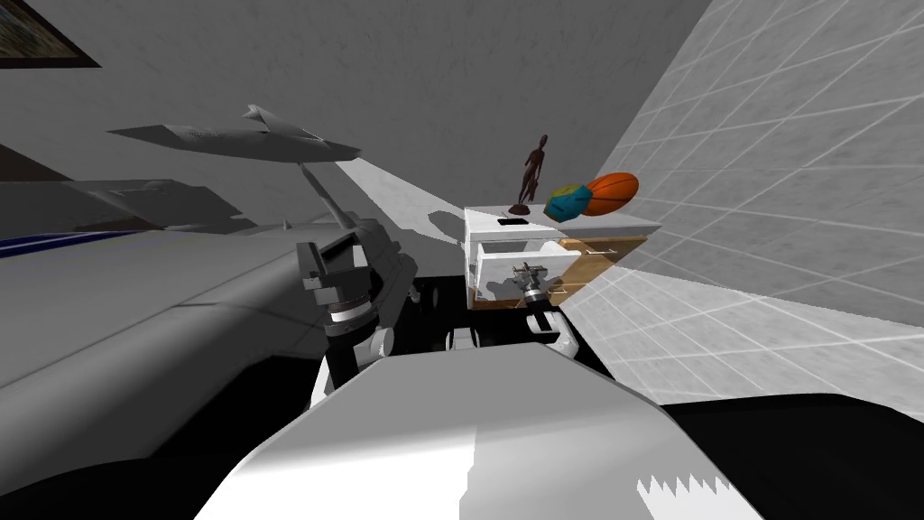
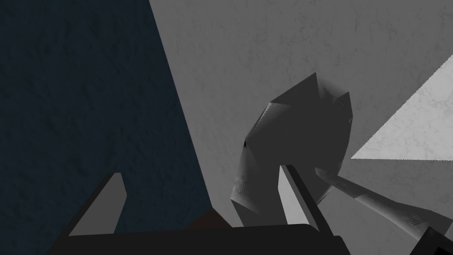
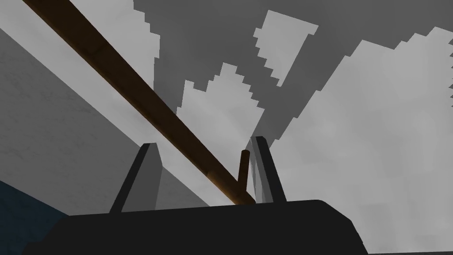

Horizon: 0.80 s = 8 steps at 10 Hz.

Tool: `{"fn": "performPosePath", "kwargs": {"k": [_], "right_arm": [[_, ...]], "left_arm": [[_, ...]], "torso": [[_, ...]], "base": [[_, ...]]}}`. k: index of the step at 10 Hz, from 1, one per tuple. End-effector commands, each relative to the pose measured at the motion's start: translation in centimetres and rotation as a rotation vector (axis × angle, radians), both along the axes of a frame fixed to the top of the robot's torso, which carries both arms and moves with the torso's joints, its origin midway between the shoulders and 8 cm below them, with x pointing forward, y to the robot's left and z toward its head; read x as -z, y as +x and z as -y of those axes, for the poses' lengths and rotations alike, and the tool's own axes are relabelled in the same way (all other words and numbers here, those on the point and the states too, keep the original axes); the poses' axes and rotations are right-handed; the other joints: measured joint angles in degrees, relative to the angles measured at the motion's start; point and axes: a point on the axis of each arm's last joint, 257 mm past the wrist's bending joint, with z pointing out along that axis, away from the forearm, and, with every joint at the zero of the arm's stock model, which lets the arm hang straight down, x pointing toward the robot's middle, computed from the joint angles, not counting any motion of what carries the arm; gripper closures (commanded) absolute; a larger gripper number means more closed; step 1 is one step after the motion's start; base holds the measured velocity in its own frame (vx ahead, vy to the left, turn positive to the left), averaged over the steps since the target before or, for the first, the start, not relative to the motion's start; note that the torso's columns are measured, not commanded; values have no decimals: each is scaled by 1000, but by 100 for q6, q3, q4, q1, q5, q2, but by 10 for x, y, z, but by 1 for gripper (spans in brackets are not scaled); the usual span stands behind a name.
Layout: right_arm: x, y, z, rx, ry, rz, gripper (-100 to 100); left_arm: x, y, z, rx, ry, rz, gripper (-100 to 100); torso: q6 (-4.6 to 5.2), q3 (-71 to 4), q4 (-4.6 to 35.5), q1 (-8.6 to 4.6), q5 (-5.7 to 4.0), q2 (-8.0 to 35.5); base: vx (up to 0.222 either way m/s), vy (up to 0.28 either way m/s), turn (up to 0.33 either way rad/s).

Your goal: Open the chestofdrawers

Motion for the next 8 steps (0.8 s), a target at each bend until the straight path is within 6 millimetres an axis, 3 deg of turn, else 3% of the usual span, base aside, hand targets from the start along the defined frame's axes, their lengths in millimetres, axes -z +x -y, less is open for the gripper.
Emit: {"fn": "performPosePath", "kwargs": {"k": [1, 2, 3, 4, 8], "right_arm": [[-15, -1, 0, -6, -7, 30, 100], [-19, -1, 0, -9, -8, 37, 100], [-5, -1, -2, -7, -1, 8, 100], [-9, 3, 4, 1, 1, -6, -100], [-30, 13, 17, 17, 3, -7, -100]], "left_arm": [[0, 0, 0, 0, 0, 0, 0], [0, 0, 0, 0, 0, 0, 0], [0, 0, 0, 0, 0, 0, 0], [0, 0, 0, 0, 0, 0, 0], [0, 0, 0, 0, 0, 0, 0]], "torso": [[8, 18, 10, -10, -2, 26], [10, 22, 18, -6, 2, 31], [4, 16, 17, -2, 5, 22], [-7, -6, 4, 3, 3, -18], [-26, -24, -34, 5, -16, -49]], "base": [[-194, 22, -39], [-176, 17, -57], [-77, 11, 6], [-41, 10, 53], [-46, 12, 56]]}}
